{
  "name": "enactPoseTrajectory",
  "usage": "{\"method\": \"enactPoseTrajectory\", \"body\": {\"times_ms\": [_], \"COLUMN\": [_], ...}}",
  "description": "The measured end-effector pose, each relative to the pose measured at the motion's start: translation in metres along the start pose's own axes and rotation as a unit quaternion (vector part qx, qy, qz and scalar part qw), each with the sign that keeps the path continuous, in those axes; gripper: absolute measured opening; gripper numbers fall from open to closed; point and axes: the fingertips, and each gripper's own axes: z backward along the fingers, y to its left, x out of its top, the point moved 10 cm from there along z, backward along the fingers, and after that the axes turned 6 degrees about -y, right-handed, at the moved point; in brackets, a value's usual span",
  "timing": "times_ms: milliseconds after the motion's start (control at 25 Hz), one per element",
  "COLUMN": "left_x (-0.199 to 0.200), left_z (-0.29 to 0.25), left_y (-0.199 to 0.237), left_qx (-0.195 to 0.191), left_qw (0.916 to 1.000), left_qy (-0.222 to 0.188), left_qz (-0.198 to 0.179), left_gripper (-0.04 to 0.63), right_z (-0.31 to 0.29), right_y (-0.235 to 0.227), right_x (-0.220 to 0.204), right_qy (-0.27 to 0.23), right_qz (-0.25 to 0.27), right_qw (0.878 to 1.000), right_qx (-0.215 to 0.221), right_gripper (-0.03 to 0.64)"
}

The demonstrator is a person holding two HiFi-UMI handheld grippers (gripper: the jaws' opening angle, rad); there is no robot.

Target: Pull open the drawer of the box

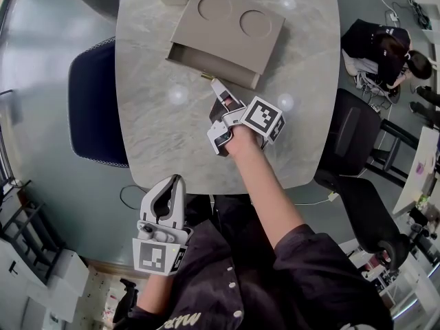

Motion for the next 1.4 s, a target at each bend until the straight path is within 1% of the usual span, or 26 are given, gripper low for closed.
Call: {"method": "enactPoseTrajectory", "body": {"times_ms": [280,1400], "left_x": [-0.006,-0.016], "left_z": [0.01,0.032], "left_y": [-0.002,-0.003], "left_qx": [0.0,0.001], "left_qw": [1.0,1.0], "left_qy": [-0.001,-0.009], "left_qz": [-0.003,0.001], "left_gripper": [0.018,0.018], "right_z": [0.013,0.051], "right_y": [-0.002,-0.012], "right_x": [-0.021,-0.091], "right_qy": [0.01,0.052], "right_qz": [0.011,0.014], "right_qw": [1.0,0.998], "right_qx": [-0.007,-0.025], "right_gripper": [0.026,0.026]}}
